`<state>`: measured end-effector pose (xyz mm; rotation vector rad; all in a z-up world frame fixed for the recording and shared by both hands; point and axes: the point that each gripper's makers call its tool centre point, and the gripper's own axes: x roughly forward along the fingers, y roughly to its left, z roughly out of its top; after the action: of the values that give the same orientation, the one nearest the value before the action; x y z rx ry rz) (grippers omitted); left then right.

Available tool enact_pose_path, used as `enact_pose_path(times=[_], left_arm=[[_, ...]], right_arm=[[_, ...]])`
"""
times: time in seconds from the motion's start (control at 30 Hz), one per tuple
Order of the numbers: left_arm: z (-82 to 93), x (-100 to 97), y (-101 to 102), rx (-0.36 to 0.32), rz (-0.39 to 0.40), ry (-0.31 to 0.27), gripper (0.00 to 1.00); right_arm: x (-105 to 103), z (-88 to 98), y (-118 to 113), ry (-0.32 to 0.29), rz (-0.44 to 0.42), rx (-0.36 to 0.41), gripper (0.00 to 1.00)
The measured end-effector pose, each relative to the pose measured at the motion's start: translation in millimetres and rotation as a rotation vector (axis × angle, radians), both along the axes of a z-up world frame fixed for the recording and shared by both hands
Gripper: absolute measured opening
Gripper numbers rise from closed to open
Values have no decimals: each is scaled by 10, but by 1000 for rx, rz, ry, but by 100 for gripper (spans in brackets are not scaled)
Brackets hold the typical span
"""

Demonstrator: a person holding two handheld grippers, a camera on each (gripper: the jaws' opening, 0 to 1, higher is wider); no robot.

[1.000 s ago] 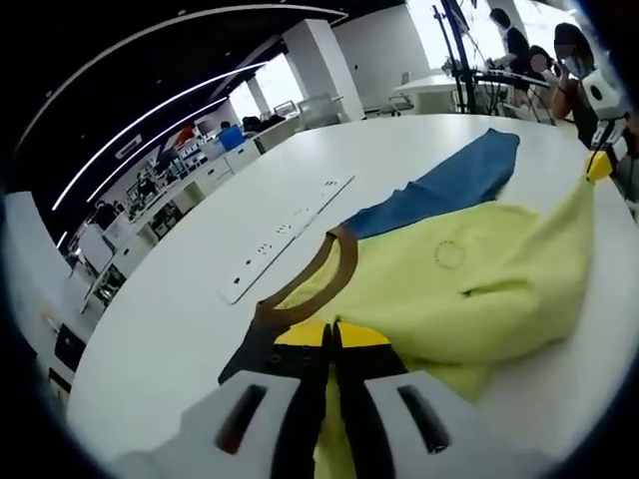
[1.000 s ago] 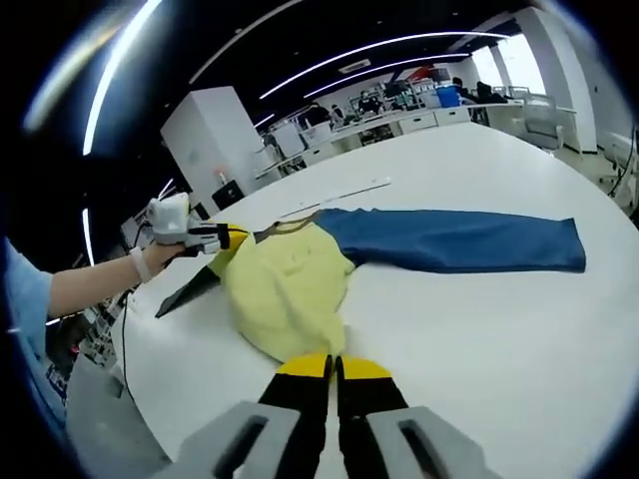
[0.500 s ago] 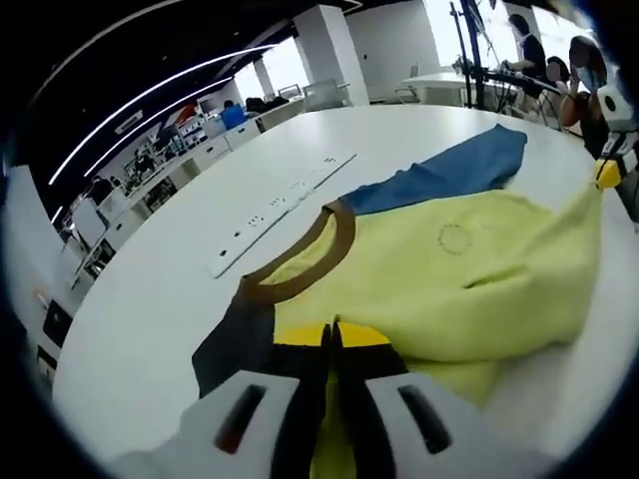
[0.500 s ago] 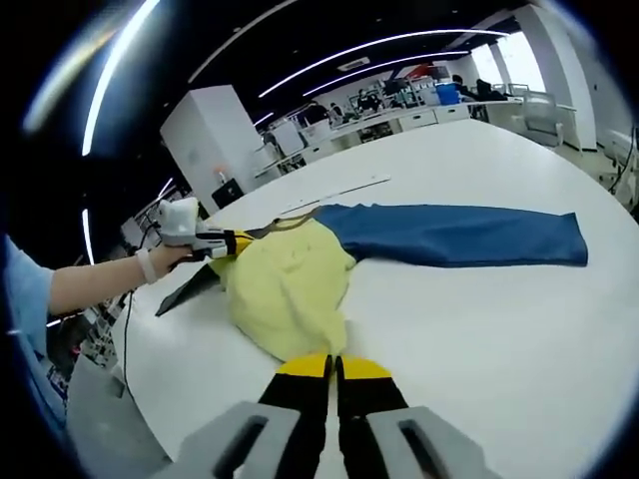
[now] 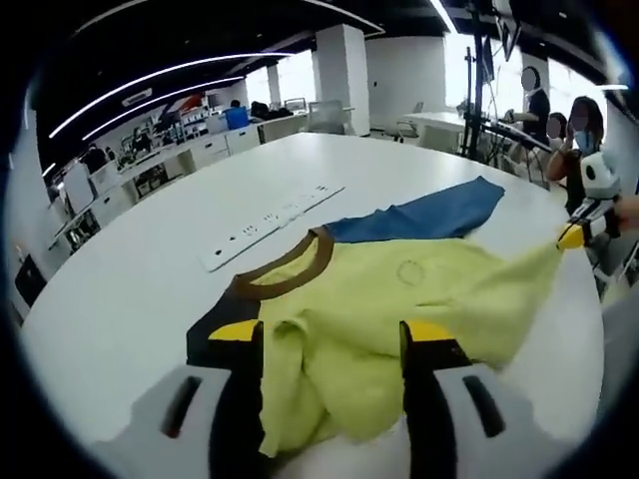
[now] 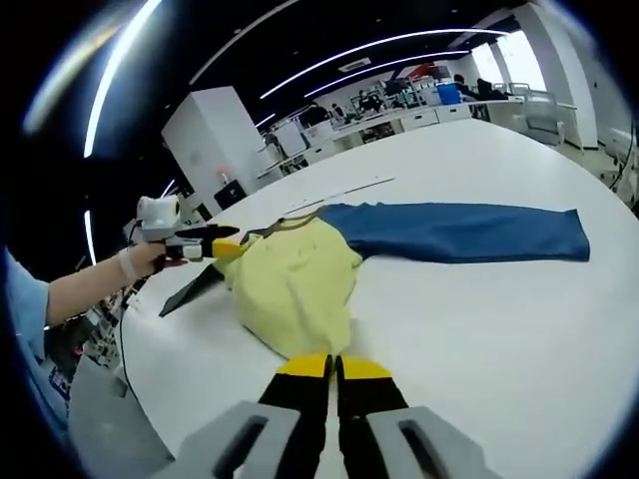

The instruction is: Fold the garment on the visible template until the final outline fits inside the template.

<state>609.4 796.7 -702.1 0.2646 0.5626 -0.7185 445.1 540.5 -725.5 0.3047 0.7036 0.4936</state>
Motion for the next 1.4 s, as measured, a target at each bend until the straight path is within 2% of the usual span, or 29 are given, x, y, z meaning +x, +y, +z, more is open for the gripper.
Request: enact_pose_path(times=[0.1, 0.2, 0.37, 0.43, 0.53, 0.6, 0.67, 0.83, 0.97, 1.1, 1.4], left_arm=[[2, -96, 32, -17, -2, 22, 67], [7, -154, 75, -13, -5, 18, 76], [82, -261, 39, -75, -23, 41, 88], [102, -359, -40, -113, -70, 72, 92], [108, -448, -82, -173, -80, 129, 97], [132, -475, -65, -205, -74, 136, 90], [136, -467, -20, -245, -31, 152, 74], [28, -485, 85, -205, -23, 141, 53], [-90, -491, 153, -215, 14, 169, 44], [-229, -517, 218, -196, 46, 188, 27], [-424, -494, 279, -174, 85, 216, 27]], right_arm=[[-11, 1, 9, -1, 4, -1, 0], [-14, 2, 10, 1, 3, 3, 0], [-13, 18, 14, -2, 4, 4, 0], [-18, 16, 13, 1, 5, 5, 0], [-31, 5, 11, 4, 10, 1, 0], [-39, 4, 12, 4, 10, 3, 0], [-47, -1, 8, 7, 10, 4, 0], [-53, -8, 0, 8, 8, 4, 0], [-53, -12, -1, 9, 8, 4, 0], [-50, -9, -9, 9, 6, 5, 0], [-57, -9, -15, 11, 2, 8, 0]])
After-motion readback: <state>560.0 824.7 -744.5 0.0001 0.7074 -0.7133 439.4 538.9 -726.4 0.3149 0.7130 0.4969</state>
